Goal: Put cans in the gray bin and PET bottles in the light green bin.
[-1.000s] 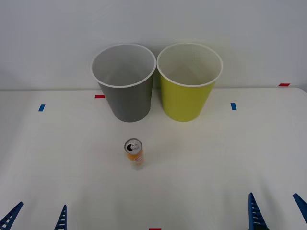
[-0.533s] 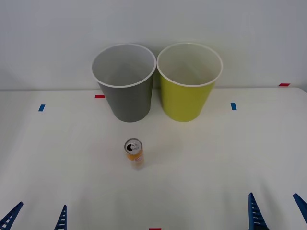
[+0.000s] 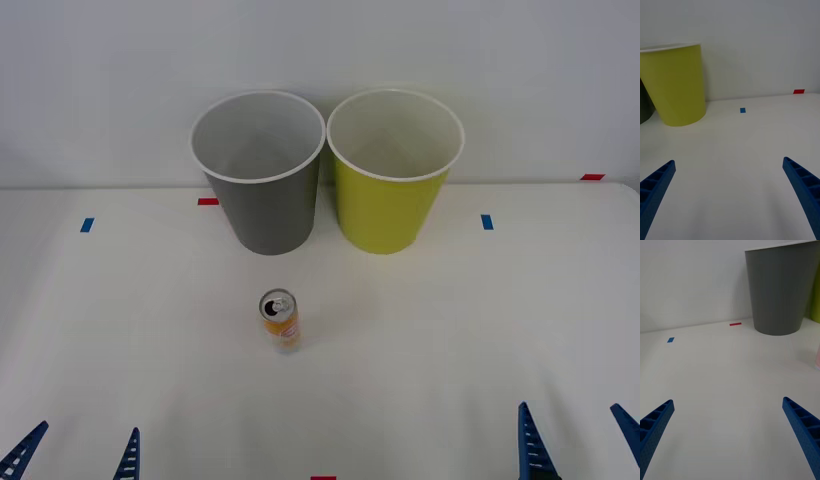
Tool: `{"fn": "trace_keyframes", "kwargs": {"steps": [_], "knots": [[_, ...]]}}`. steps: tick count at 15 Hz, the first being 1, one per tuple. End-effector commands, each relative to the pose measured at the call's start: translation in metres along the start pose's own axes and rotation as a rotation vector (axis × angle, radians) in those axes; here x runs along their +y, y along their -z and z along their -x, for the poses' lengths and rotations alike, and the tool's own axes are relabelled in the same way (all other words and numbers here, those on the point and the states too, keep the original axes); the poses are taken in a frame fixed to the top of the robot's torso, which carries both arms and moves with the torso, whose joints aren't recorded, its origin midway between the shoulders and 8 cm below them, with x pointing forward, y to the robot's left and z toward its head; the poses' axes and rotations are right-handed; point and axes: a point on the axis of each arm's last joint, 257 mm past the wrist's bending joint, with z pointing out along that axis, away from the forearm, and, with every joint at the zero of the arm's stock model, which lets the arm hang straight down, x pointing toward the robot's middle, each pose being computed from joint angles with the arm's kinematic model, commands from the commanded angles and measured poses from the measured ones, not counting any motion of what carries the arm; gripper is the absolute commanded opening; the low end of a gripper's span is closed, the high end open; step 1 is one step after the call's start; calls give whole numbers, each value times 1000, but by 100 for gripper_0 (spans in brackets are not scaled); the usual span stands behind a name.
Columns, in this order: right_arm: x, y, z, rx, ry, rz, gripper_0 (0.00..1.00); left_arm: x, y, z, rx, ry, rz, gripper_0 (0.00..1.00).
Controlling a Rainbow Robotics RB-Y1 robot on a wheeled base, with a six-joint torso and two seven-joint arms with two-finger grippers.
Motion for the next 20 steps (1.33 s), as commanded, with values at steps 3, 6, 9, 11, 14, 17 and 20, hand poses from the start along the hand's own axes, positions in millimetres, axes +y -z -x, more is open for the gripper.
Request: {"fn": "trace_keyframes", "kwargs": {"steps": [3, 6, 9, 11, 14, 17, 20], "knots": [[0, 0, 0, 0, 0, 0, 99, 0, 0, 0, 0, 0, 0, 100], [0, 0, 0, 0, 0, 0, 99, 0, 0, 0, 0, 0, 0, 100], [0, 0, 0, 0, 0, 0, 99, 0, 0, 0, 0, 0, 0, 100], [0, 0, 0, 0, 0, 0, 99, 0, 0, 0, 0, 0, 0, 100], [0, 0, 0, 0, 0, 0, 99, -4, 0, -14, 29, 13, -1, 100], [0, 0, 0, 0, 0, 0, 99, -15, -2, -15, 9, 23, -34, 100], [0, 0, 0, 0, 0, 0, 99, -22, -15, -6, -22, 2, -95, 100]]}}
